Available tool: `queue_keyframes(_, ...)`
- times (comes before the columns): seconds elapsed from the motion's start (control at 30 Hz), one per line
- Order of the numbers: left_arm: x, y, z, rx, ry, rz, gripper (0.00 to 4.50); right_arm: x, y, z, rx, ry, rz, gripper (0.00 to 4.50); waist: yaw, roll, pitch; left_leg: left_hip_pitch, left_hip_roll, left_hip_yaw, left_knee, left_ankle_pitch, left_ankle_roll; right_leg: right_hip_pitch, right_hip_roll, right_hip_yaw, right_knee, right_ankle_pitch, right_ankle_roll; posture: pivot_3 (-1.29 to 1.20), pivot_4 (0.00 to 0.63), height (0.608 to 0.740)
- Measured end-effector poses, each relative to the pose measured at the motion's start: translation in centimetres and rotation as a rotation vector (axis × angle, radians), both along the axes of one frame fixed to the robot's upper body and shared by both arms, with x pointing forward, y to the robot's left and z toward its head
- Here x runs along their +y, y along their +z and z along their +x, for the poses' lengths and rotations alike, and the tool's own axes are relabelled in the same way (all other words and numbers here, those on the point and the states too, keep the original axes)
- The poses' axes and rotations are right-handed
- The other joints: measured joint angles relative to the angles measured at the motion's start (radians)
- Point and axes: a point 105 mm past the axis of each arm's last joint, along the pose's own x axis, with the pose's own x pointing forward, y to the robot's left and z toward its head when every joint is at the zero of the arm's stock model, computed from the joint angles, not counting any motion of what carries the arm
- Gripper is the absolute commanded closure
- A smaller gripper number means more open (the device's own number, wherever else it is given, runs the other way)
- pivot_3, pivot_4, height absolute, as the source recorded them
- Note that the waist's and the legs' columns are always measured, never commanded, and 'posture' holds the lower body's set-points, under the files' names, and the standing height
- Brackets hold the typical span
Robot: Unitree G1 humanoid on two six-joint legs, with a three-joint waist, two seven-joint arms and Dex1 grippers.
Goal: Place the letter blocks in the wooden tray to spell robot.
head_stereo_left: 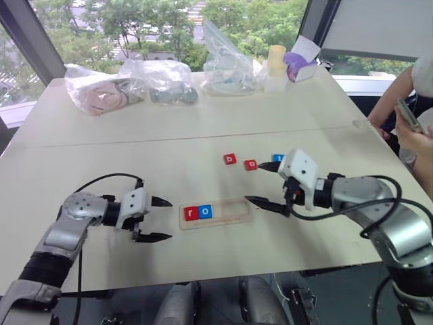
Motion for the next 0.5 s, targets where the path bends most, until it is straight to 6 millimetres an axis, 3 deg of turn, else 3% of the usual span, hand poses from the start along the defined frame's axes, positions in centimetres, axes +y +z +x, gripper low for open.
queue_keyframes(0.13,1.2,0.2,-0.8,-0.005,0.055,-0.004,0.04,0.7,-0.2,3.2,0.023,-0.129,0.029,0.0,0.002,0.001,0.0,-0.001,0.0,0.0,-0.002,0.0,0.0,-0.002,0.0,0.0,0.0,0.0,-0.001,0.0,0.15,0.74)
queue_keyframes(0.3,1.3,0.9,-1.4,0.052,0.161,-0.091,0.04,2.2,-0.6,5.2,0.073,-0.224,0.04,0.0,0.007,0.001,0.001,-0.003,0.0,0.0,-0.003,0.0,-0.001,-0.005,0.0,0.0,0.0,0.001,-0.001,0.0,0.15,0.74)
queue_keyframes(0.5,-0.3,5.9,-1.1,0.009,0.246,-0.296,0.04,5.1,-1.4,7.3,0.176,-0.368,0.082,0.0,0.011,0.001,0.001,-0.003,-0.001,0.0,-0.005,0.002,-0.004,-0.006,0.0,-0.001,0.001,0.002,-0.002,0.0,0.15,0.74)
